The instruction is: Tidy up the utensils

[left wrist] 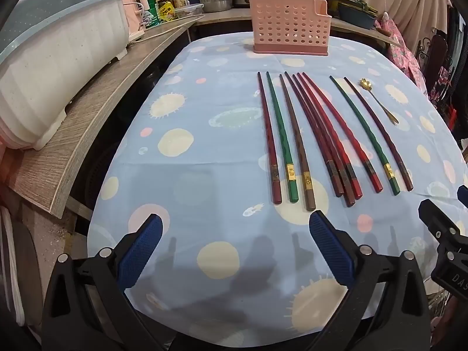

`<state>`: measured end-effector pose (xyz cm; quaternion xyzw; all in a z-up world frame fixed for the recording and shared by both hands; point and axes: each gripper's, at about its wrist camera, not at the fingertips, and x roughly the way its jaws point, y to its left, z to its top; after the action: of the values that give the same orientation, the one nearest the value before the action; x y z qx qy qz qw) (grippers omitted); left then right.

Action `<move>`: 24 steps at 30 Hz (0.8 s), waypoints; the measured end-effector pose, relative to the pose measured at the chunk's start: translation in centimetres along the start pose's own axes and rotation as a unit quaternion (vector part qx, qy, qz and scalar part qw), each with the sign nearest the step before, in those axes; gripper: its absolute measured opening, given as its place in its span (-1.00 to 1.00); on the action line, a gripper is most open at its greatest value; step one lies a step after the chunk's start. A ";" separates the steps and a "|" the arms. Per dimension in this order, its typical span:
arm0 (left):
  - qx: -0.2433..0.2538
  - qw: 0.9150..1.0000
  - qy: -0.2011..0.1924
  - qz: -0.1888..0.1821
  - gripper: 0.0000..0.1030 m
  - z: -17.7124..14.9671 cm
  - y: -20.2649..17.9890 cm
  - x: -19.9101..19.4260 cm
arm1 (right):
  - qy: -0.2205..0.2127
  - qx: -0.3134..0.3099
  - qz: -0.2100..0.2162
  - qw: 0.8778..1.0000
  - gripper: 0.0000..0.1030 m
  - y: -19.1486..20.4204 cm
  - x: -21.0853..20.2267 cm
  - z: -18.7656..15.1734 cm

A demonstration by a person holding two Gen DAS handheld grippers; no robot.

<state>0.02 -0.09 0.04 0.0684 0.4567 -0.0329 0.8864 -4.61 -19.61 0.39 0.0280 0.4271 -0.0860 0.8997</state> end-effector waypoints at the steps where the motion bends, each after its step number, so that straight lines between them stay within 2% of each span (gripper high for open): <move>1: 0.000 1.000 0.000 0.000 0.86 0.0 0.0 0.0 | 0.000 -0.001 0.001 1.000 0.87 0.0 0.0 0.1; 24: 0.002 1.000 -0.007 -0.001 0.84 0.1 0.2 -0.3 | -0.002 0.002 0.007 1.000 0.87 0.1 -0.3 0.3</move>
<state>-0.04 0.10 0.39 0.0694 0.4507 -0.0353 0.8893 -4.59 -19.53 0.79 0.0322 0.4249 -0.0806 0.9011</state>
